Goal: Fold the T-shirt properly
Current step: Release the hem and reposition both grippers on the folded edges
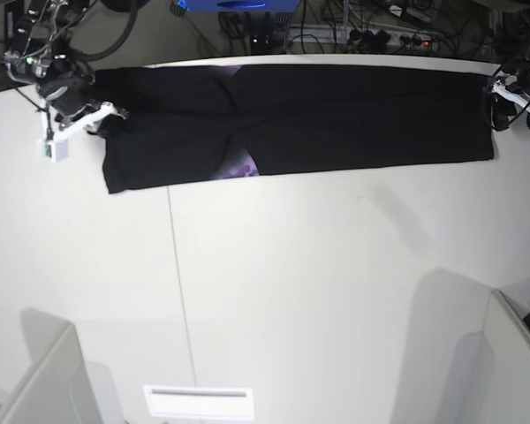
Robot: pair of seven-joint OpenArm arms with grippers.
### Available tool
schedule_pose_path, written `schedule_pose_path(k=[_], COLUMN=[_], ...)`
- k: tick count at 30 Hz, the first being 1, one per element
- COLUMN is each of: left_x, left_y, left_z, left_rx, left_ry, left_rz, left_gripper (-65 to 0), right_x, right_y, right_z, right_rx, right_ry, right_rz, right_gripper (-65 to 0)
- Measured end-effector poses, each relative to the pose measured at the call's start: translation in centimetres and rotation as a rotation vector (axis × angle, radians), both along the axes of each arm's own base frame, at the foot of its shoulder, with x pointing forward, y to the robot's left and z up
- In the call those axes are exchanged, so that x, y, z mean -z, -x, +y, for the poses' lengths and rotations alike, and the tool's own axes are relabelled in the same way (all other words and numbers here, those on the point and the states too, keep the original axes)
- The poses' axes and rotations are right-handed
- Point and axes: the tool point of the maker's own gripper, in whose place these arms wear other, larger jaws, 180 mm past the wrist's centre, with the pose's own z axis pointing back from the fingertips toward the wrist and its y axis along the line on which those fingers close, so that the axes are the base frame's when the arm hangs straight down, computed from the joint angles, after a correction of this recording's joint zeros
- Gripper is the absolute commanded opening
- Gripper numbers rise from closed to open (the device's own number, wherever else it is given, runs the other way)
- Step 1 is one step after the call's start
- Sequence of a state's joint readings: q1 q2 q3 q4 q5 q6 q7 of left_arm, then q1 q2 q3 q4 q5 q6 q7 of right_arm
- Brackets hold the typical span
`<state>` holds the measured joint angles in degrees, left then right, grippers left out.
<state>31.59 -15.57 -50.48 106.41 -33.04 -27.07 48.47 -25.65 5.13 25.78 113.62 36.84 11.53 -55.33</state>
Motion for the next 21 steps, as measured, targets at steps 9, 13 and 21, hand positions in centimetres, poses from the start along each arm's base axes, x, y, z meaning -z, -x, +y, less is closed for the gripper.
schedule_pose_path(k=[9,13,21], left_x=[4.9,8.4,9.6], left_y=[-0.8,0.7,-2.9], left_z=[-1.6,-2.7,-2.2], left_rx=[-0.052,-0.071,-0.016], left_ry=[0.137,0.220,0.099], left_rz=[0.036,0.119,0.145], left_gripper=[-65.0,-65.0,-65.0], right_x=[1.9,3.3,6.4], right_y=[-0.3,-0.3,-1.6], right_z=[3.7,2.9,2.2], right_rx=[-0.061,-0.025,0.007], right_ry=[-0.073,-0.081,-0.143], right_rz=[0.026,0.067,0.125], right_gripper=[-65.0,-65.0,-65.0])
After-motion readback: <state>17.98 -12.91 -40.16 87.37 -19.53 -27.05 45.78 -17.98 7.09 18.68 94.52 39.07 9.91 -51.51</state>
